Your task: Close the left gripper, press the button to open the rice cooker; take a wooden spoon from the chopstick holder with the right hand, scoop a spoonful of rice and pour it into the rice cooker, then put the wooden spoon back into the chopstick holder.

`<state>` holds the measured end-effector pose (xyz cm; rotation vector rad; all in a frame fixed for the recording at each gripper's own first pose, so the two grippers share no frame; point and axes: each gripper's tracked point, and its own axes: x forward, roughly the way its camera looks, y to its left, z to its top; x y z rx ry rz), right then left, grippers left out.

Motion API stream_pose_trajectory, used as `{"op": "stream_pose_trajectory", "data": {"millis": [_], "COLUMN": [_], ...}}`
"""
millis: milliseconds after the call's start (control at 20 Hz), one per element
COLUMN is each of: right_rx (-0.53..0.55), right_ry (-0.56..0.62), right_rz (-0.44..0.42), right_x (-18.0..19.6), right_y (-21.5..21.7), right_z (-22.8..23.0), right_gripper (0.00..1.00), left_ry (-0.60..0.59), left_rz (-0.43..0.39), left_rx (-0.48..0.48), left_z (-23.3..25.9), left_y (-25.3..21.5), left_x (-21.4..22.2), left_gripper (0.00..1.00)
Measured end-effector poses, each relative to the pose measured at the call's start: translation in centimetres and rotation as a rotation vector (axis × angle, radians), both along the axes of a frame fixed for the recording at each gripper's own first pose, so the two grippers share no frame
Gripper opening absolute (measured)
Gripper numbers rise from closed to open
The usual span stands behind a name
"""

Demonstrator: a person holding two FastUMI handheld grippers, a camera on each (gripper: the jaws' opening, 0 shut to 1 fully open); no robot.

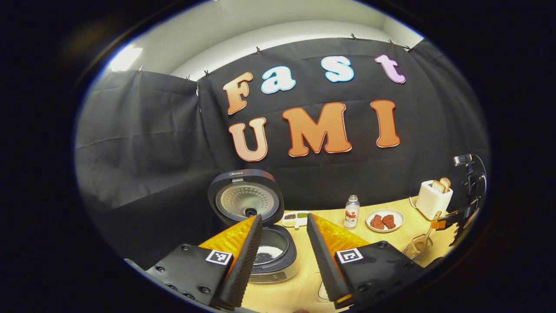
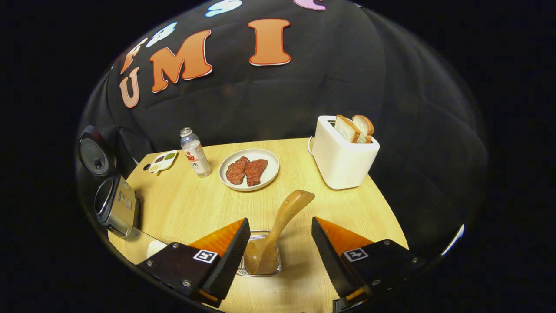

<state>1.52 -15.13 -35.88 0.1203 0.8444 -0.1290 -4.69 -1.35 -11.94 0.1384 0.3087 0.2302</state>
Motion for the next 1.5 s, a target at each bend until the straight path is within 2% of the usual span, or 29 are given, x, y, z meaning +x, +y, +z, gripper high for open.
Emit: {"op": "stream_pose_trajectory", "data": {"millis": [50, 150, 200, 300, 350, 400, 450, 650, 750, 950, 1050, 1200, 1250, 1300, 1350, 1400, 1500], "right_rx": [0.015, 0.035, 0.047, 0.078, 0.086, 0.091, 0.106, 0.186, 0.216, 0.201, 0.194, 0.183, 0.183, 0.183, 0.182, 0.178, 0.168], "right_ry": [0.017, 0.037, 0.044, 0.042, 0.047, 0.046, 0.047, 0.037, 0.025, -0.047, -0.067, -0.070, -0.076, -0.086, -0.104, -0.121, -0.151], "right_rz": [0.000, -0.002, -0.006, -0.018, -0.022, -0.025, -0.021, -0.066, -0.087, -0.045, -0.040, -0.071, -0.089, -0.104, -0.117, -0.118, -0.116], "right_x": [0.3, 1.1, 1.4, 2.0, 2.2, 2.6, 2.6, 2.4, 1.7, 0.1, -0.5, -1.0, -0.9, -0.9, -0.7, -0.6, -0.5], "right_y": [0.0, -0.1, -0.2, 0.1, 0.1, 0.1, 0.4, 1.2, 1.5, 2.2, 2.4, 2.2, 2.0, 2.0, 2.0, 2.1, 2.5], "right_z": [-1.0, -2.6, -3.3, -3.9, -4.3, -4.5, -4.5, -3.9, -3.3, -1.8, -1.5, -1.1, -0.7, -0.1, 0.8, 1.7, 3.6], "right_gripper": [0.86, 0.79, 0.77, 0.68, 0.59, 0.53, 0.44, 0.23, 0.19, 0.17, 0.13, 0.10, 0.07, 0.07, 0.07, 0.07, 0.07], "left_ry": [0.010, 0.040, 0.051, 0.065, 0.070, 0.072, 0.074, 0.072, 0.067, 0.058, 0.049, 0.029, 0.021, 0.015, 0.007, 0.001, -0.023], "left_rz": [0.011, 0.037, 0.046, 0.062, 0.068, 0.071, 0.073, 0.060, 0.052, 0.034, 0.023, 0.020, 0.023, 0.023, 0.026, 0.034, 0.034], "left_rx": [0.007, 0.007, 0.001, -0.001, 0.000, 0.001, 0.002, 0.015, 0.018, 0.005, -0.007, -0.031, -0.033, -0.032, -0.027, -0.021, -0.023], "left_z": [-0.2, -0.8, -1.1, -1.2, -1.4, -1.5, -1.4, -1.5, -1.4, -1.7, -1.5, -1.1, -0.9, -0.7, -0.4, -0.2, 0.3], "left_y": [-0.1, 0.1, 0.0, 0.1, 0.1, 0.1, 0.0, -0.7, -0.8, -0.8, -0.6, -0.2, 0.1, 0.4, 0.7, 1.2, 1.8], "left_x": [-0.3, -0.8, -1.2, -1.6, -1.9, -1.8, -1.9, -2.1, -2.1, -1.6, -1.4, -1.0, -1.0, -0.9, -1.0, -1.0, -1.1], "left_gripper": [0.73, 0.66, 0.73, 0.73, 0.63, 0.63, 0.74, 0.74, 0.74, 0.74, 0.74, 0.74, 0.63, 0.63, 0.65, 0.86, 0.92]}}
